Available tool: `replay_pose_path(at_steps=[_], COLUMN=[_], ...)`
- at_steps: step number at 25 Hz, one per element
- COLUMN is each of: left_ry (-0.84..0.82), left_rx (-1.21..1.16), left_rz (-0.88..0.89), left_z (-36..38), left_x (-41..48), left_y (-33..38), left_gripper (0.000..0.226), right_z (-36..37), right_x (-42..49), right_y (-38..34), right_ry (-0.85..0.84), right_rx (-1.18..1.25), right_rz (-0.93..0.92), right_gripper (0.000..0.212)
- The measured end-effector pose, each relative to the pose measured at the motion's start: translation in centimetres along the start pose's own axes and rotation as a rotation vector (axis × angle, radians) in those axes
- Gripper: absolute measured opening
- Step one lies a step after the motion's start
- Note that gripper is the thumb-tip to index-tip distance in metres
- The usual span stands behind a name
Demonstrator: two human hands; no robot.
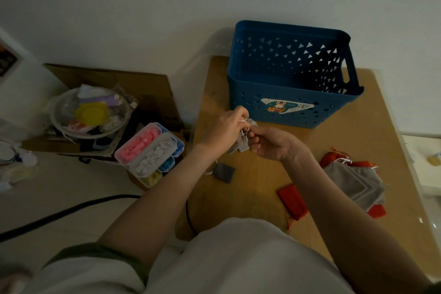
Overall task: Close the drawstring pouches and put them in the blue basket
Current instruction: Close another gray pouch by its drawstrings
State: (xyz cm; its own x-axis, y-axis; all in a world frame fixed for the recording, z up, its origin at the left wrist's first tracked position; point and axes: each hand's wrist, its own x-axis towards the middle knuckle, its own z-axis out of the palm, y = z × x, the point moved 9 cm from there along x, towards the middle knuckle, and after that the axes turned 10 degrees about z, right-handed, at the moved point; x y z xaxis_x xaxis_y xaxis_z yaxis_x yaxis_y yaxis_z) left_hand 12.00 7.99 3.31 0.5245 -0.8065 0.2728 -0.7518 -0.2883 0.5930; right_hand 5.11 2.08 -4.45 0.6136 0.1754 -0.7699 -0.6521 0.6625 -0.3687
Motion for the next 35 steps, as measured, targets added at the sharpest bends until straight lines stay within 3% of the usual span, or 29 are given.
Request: replay_pose_path(at_steps=[4, 8, 12, 15, 20, 24, 27, 31, 35], left_ry=[-0.046, -0.053, 0.057, 0.087, 0.158, 0.171, 0.133, 0.118, 0.202], left_rx=[0.049, -0.048, -0.369, -0.581, -0.613, -0.455, -0.412, -0.565, -0.808], left_rz=[0.083, 0.038, -0.183, -0.367, -0.34, -0.267, -0.263, -0.415, -0.59], left_z=[0.4, 0.3, 0.2, 1.4, 1.5, 0.7, 1.3, 3.3, 4.3], left_x=[-0.2, 0.2, 0.4, -0.4, -1.0, -0.7, -0.8, -2.1, -2.9], left_y=[0.4, 0.2, -1.1, -2.7, -2.2, -1.7, -2.3, -4.7, -5.5], left_gripper=[0.018, 0.02, 0.032, 0.026, 0.001, 0.01, 0.015, 0.019, 0.017], right_z=[-0.4, 0.3, 1.0, 0.6, 0.6, 0.5, -0.6, -3.3, -3.9], right_x=[0.1, -0.2, -0.5, -0.4, 0.0, 0.2, 0.2, 0.3, 0.6], right_y=[0.6, 0.3, -1.0, -1.4, -1.5, -1.6, -2.0, -2.4, -2.6], right_ry=[-0.037, -0.159, -0.283, -0.198, -0.173, -0.147, -0.031, 0.162, 0.277], right_rx=[0.035, -0.015, -0.022, -0.088, -0.068, -0.018, -0.005, -0.014, -0.251], right_rz=[0.038, -0.004, -0.107, -0.171, -0.225, -0.238, -0.271, -0.34, -0.424], right_gripper=[0.024, 0.017, 0.02, 0.008, 0.009, 0.013, 0.017, 0.019, 0.017])
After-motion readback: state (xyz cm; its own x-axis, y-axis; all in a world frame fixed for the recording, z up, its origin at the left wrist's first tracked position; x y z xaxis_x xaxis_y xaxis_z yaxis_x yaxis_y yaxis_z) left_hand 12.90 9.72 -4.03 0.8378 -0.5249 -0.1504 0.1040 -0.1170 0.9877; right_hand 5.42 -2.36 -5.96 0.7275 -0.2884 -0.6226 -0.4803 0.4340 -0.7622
